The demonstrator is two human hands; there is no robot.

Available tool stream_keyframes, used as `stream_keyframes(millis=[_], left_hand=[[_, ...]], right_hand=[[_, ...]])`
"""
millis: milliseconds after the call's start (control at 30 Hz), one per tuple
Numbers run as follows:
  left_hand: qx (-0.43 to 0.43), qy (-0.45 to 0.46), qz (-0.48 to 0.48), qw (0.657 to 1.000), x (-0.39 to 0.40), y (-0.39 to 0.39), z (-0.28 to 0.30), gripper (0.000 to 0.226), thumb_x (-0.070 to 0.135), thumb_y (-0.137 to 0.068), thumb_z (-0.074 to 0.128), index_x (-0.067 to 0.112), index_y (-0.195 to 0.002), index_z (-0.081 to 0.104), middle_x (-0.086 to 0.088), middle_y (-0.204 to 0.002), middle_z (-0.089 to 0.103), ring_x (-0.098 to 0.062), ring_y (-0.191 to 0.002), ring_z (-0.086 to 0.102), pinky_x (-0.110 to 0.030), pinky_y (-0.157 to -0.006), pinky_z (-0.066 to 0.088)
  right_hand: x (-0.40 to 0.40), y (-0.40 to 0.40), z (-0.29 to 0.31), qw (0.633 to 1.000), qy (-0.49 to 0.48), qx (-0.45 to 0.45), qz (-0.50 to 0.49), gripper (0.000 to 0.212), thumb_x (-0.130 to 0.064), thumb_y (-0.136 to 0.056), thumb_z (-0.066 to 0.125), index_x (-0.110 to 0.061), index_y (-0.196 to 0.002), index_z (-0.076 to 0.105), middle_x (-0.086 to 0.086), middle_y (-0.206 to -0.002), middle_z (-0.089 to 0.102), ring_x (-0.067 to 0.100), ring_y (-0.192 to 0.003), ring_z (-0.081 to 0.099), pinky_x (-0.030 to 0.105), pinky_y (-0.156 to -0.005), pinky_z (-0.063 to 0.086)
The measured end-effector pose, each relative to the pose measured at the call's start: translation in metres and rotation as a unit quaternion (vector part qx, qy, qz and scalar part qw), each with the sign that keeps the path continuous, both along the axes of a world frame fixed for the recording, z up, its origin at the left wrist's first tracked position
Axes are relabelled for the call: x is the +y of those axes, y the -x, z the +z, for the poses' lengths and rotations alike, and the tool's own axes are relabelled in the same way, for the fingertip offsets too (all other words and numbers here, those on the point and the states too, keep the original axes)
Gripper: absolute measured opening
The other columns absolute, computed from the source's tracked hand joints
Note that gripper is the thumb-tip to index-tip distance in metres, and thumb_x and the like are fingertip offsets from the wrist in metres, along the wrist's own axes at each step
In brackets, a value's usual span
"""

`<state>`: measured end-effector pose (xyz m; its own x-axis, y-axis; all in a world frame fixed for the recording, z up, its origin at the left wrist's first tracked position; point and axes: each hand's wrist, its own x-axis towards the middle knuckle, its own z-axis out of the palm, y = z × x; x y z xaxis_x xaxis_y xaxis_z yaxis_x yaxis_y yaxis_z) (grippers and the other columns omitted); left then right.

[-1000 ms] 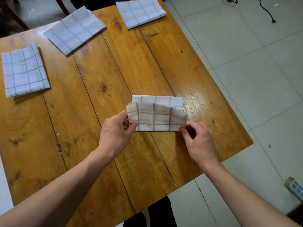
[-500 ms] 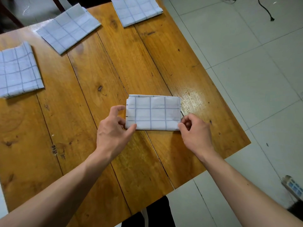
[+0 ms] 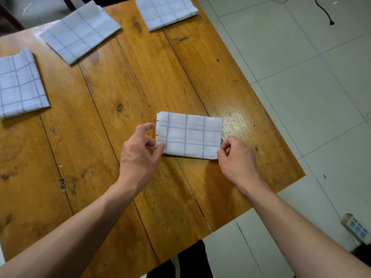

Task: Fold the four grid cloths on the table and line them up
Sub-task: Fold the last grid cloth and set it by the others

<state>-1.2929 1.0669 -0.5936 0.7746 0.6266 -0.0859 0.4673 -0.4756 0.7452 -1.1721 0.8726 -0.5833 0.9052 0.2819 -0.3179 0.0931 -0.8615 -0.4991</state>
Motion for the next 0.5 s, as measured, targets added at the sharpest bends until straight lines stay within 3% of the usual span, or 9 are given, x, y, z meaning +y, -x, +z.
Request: stream_keyframes(millis=[167, 333, 500], left_hand=[[0.025, -0.012, -0.011, 1.0, 0.003, 0.0003, -0.004, 0.054, 0.026, -0.086, 0.073, 0.025, -0.133, 0.046, 0.011, -0.076, 0.065, -0.016, -0.087, 0.062, -0.044, -0.083, 0.052], [0.036, -0.024, 0.007, 0.999, 0.0033, -0.0014, -0.0076, 0.056, 0.027, -0.085, 0.075, 0.022, -0.133, 0.047, 0.011, -0.073, 0.064, -0.015, -0.082, 0.062, -0.045, -0.081, 0.053], [0.039, -0.024, 0.02, 0.999, 0.0021, -0.0031, -0.0102, 0.054, 0.026, -0.084, 0.076, 0.024, -0.131, 0.048, 0.011, -0.072, 0.062, -0.017, -0.077, 0.061, -0.047, -0.076, 0.054]], right_hand=[[0.0007, 0.0001, 0.0008, 1.0, 0.004, -0.003, -0.001, 0.014, -0.013, -0.086, 0.056, -0.02, -0.074, 0.054, -0.002, -0.063, 0.059, 0.019, -0.063, 0.058, 0.042, -0.064, 0.054], [0.003, -0.0008, 0.0016, 0.999, 0.03, 0.0, 0.01, 0.014, -0.013, -0.086, 0.055, -0.021, -0.075, 0.054, -0.003, -0.067, 0.061, 0.018, -0.065, 0.058, 0.038, -0.062, 0.053], [0.0059, -0.0009, 0.0003, 0.997, 0.067, -0.019, 0.03, 0.007, -0.016, -0.088, 0.056, -0.02, -0.084, 0.052, -0.001, -0.074, 0.063, 0.018, -0.066, 0.057, 0.03, -0.052, 0.041]])
